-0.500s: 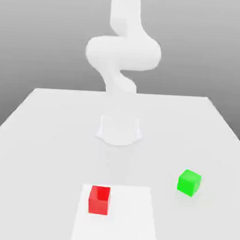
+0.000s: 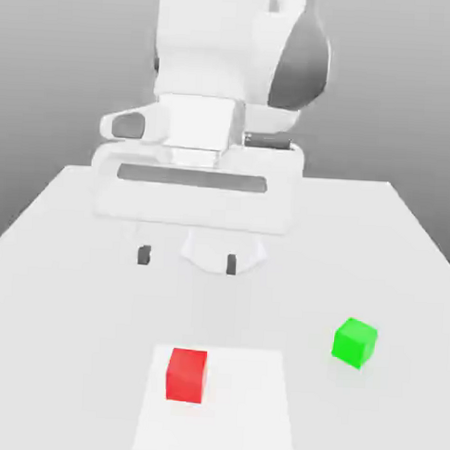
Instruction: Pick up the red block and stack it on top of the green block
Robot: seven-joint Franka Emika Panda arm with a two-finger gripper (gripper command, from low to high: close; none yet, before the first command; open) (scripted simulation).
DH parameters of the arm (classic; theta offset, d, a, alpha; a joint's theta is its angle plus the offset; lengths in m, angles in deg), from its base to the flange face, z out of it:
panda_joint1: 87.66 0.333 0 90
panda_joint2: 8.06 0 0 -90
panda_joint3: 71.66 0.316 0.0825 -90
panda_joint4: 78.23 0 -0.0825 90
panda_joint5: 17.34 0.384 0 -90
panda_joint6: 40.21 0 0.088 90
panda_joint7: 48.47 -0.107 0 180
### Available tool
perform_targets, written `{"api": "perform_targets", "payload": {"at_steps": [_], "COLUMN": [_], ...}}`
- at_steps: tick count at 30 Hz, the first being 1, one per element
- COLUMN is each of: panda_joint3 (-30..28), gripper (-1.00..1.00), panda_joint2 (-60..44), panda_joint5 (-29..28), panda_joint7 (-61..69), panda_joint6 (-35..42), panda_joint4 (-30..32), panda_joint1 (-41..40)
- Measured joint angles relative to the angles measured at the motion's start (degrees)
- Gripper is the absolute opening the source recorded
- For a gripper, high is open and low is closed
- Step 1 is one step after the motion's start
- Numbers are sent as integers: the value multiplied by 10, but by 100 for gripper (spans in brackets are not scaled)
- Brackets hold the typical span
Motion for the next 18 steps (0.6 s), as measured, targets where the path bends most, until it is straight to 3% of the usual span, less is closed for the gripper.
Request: {"api": "perform_targets", "payload": {"at_steps": [4, 10, 11, 18], "panda_joint3": [-4, 2, 4, 5], "gripper": [0, 0, -100, -100], "panda_joint2": [-83, -207, -227, -232], "panda_joint5": [16, 31, 33, 31], "panda_joint7": [14, 25, 26, 25], "panda_joint6": [-49, -150, -167, -171], "panda_joint4": [46, 42, 40, 39], "panda_joint1": [-6, -11, -12, -13]}}
